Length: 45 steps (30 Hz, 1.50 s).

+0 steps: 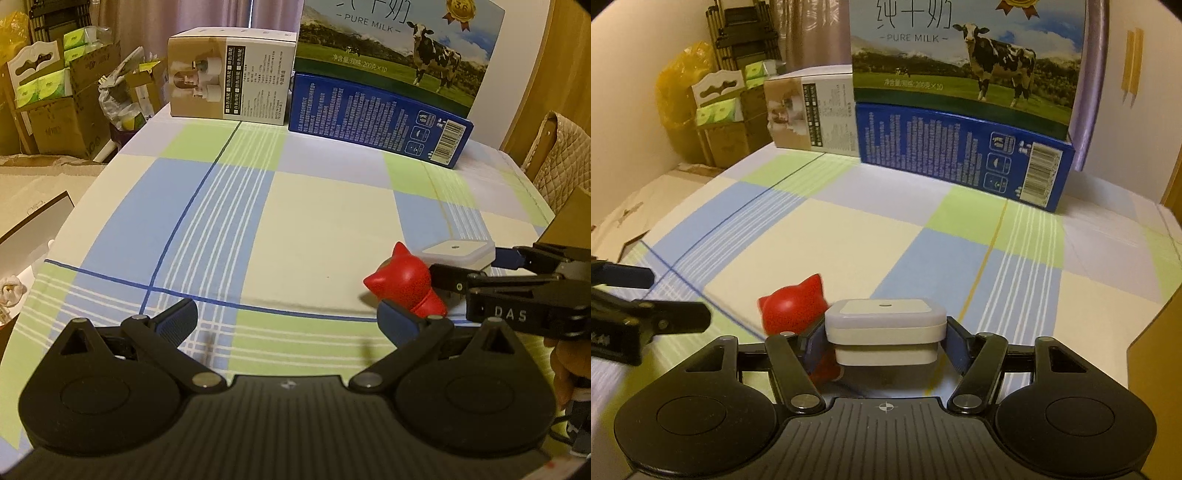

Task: Organize objects
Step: 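Grasp the white plug adapter with the right gripper, then grasp the red cat figurine with the left gripper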

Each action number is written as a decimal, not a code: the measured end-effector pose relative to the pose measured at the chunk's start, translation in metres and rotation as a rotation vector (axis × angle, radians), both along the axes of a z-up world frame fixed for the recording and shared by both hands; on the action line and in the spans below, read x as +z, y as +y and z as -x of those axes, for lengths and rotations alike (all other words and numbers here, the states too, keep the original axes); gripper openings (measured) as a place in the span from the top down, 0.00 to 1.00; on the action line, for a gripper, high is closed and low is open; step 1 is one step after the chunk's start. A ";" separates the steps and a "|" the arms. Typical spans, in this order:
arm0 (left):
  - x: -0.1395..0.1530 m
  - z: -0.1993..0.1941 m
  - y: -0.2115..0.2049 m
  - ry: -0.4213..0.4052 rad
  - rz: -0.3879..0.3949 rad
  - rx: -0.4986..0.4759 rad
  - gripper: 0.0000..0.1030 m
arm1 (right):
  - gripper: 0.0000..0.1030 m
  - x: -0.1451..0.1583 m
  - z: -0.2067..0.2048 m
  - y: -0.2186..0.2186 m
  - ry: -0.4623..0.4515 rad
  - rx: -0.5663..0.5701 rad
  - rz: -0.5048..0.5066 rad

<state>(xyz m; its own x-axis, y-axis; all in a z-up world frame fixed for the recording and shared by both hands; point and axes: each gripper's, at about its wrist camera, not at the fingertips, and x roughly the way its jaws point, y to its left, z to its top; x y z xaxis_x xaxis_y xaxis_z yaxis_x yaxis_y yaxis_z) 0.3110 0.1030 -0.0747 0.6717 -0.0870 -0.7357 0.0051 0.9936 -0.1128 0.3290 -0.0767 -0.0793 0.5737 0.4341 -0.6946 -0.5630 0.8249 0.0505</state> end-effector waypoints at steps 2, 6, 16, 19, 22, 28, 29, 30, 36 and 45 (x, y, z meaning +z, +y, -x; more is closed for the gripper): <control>0.000 0.000 0.001 0.000 0.008 -0.002 0.01 | 0.40 0.001 0.006 -0.002 0.025 0.006 -0.009; 0.000 0.000 0.003 -0.001 0.040 -0.010 0.01 | 0.41 0.001 0.023 -0.002 0.079 0.046 -0.010; 0.000 -0.001 -0.020 -0.017 0.055 -0.135 0.07 | 0.41 0.016 0.043 -0.027 0.096 -0.040 0.017; -0.001 -0.004 -0.033 -0.024 0.048 -0.190 0.11 | 0.41 0.017 0.046 -0.038 0.093 -0.069 0.053; -0.003 -0.005 -0.043 -0.022 0.057 -0.235 0.14 | 0.40 0.016 0.051 -0.048 0.092 -0.096 0.084; -0.008 -0.002 -0.059 -0.030 0.006 -0.300 0.14 | 0.40 0.004 0.053 -0.058 0.120 -0.108 0.100; -0.010 -0.002 -0.060 -0.028 0.003 -0.300 0.14 | 0.40 0.003 0.053 -0.058 0.120 -0.113 0.102; -0.011 -0.002 -0.059 -0.025 0.005 -0.297 0.14 | 0.40 0.003 0.052 -0.059 0.117 -0.117 0.094; -0.013 -0.003 -0.057 -0.027 0.001 -0.290 0.14 | 0.40 0.008 0.048 -0.060 0.090 -0.145 0.038; -0.015 -0.006 -0.062 -0.031 -0.001 -0.307 0.14 | 0.40 -0.005 0.039 -0.054 0.036 -0.128 0.021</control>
